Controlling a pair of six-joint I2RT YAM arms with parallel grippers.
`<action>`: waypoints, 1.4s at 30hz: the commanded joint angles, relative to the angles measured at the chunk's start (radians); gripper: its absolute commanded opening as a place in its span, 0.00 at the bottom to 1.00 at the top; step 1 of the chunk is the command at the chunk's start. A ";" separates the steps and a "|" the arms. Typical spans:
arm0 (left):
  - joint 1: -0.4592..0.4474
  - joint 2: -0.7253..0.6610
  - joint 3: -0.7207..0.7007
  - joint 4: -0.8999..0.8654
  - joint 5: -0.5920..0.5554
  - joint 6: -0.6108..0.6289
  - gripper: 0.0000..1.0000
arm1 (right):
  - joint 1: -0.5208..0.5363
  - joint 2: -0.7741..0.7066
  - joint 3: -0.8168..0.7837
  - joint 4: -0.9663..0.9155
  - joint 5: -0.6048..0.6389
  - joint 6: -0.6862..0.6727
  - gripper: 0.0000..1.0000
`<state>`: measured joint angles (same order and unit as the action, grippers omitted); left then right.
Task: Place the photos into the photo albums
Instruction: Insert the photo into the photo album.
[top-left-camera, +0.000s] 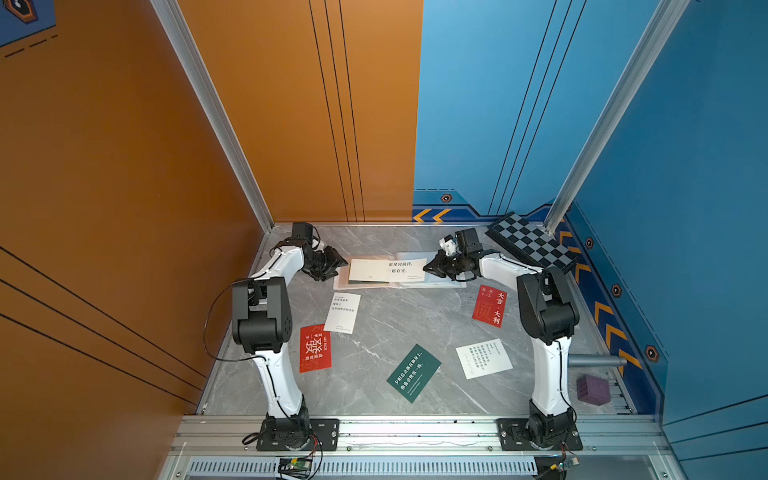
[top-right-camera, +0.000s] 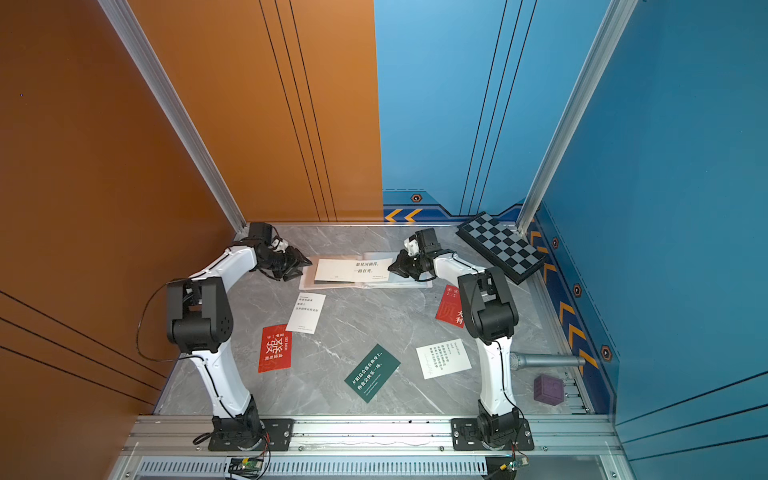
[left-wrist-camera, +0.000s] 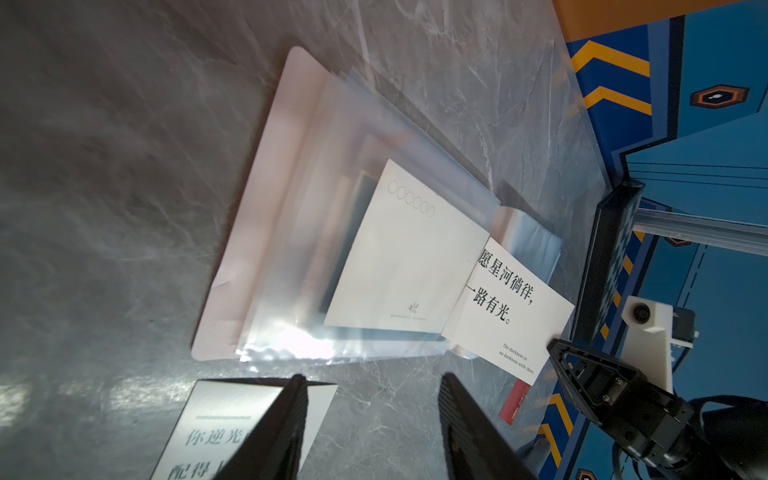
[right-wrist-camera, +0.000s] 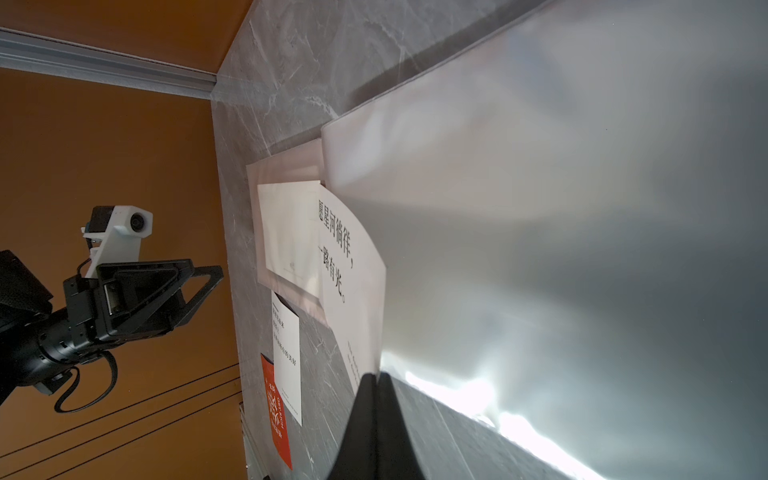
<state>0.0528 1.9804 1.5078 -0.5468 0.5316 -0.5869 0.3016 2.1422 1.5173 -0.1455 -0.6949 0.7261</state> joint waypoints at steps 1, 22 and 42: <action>-0.004 0.002 0.028 -0.030 -0.016 0.024 0.53 | 0.007 -0.017 0.007 0.017 0.002 0.022 0.03; -0.022 0.021 0.036 -0.031 -0.019 0.013 0.54 | 0.054 0.125 0.180 -0.026 0.017 0.024 0.03; -0.025 0.020 0.043 -0.042 -0.018 0.013 0.53 | 0.109 0.255 0.381 -0.166 0.037 -0.029 0.06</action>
<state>0.0334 1.9808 1.5208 -0.5591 0.5274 -0.5869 0.4015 2.3676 1.8523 -0.2619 -0.6758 0.7280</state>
